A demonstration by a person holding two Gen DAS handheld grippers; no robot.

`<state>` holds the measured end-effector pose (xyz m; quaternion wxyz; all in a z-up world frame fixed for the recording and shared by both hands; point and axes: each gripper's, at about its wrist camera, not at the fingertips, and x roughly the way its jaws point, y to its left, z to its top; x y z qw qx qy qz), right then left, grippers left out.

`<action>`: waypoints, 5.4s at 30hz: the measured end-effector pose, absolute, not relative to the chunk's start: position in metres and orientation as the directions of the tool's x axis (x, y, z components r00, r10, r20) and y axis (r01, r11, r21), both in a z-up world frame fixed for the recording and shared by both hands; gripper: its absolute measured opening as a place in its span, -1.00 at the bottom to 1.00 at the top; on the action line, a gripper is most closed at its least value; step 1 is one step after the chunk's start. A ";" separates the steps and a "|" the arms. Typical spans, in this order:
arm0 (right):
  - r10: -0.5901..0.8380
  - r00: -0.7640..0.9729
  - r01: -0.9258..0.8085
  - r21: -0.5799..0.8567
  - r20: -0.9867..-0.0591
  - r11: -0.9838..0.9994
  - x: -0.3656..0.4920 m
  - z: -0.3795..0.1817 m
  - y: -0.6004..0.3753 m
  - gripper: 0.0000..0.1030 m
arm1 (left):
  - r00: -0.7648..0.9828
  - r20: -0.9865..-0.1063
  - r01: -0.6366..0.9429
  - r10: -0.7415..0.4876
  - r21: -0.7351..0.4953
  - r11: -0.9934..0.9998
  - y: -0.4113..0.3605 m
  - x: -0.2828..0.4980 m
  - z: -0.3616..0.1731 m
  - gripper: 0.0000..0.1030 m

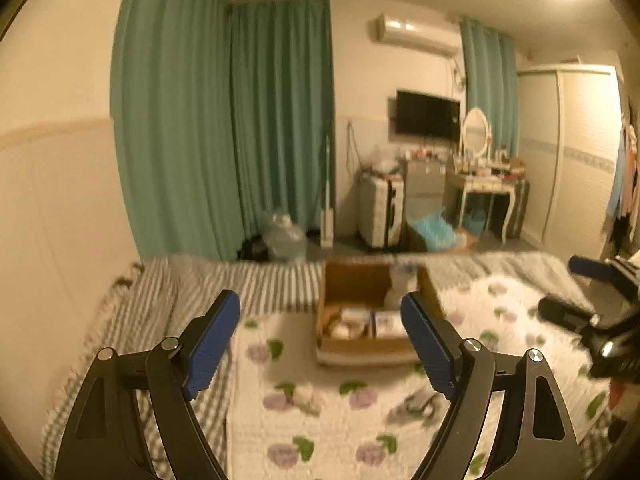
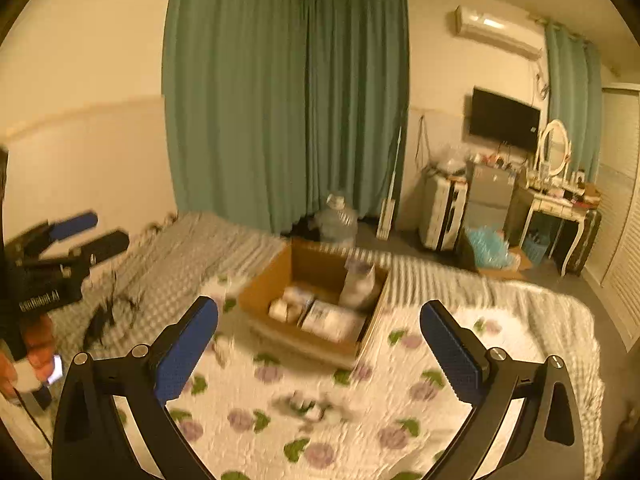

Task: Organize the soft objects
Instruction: 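Grasp the white lace item with the left gripper while the right grasps the pipe-cleaner sock, then lower both held items into the box and open both grippers, then grasp the white plastic bottle with the right gripper while the left grasps the white cloth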

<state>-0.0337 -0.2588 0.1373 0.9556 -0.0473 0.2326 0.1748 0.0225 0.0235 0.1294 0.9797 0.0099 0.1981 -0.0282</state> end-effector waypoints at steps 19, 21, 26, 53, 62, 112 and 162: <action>0.280 0.540 -0.271 0.150 -0.794 0.951 0.061 -0.119 -0.209 0.78 | 0.710 -0.703 0.098 -0.040 0.043 0.994 0.025 0.085 -0.082 0.63; 0.272 0.539 -0.276 0.138 -0.797 0.951 0.065 -0.123 -0.203 0.57 | 0.708 -0.704 0.094 -0.047 0.028 0.995 0.028 0.090 -0.082 0.63; 0.249 0.538 -0.287 0.103 -0.806 0.952 0.075 -0.131 -0.192 0.26 | 0.704 -0.709 0.076 -0.053 0.001 0.997 0.036 0.100 -0.087 0.63; 0.330 0.619 -0.336 0.139 -0.712 0.932 0.087 -0.104 -0.185 -0.13 | 0.644 -0.764 0.089 -0.044 0.018 0.996 0.039 0.155 -0.130 0.57; 0.332 0.624 -0.345 0.132 -0.707 0.929 0.084 -0.101 -0.181 -0.13 | 0.645 -0.762 0.147 -0.062 0.044 0.988 0.030 0.150 -0.131 0.10; 0.457 0.678 -0.429 0.196 -0.575 0.882 0.213 0.011 -0.230 -0.14 | 0.777 -0.627 0.160 -0.057 0.109 0.981 -0.053 0.229 -0.021 0.10; 0.256 0.605 -0.455 -0.064 -0.754 0.888 0.055 -0.043 -0.278 0.98 | 0.784 -0.614 -0.089 0.098 0.045 0.995 -0.042 0.060 -0.007 0.69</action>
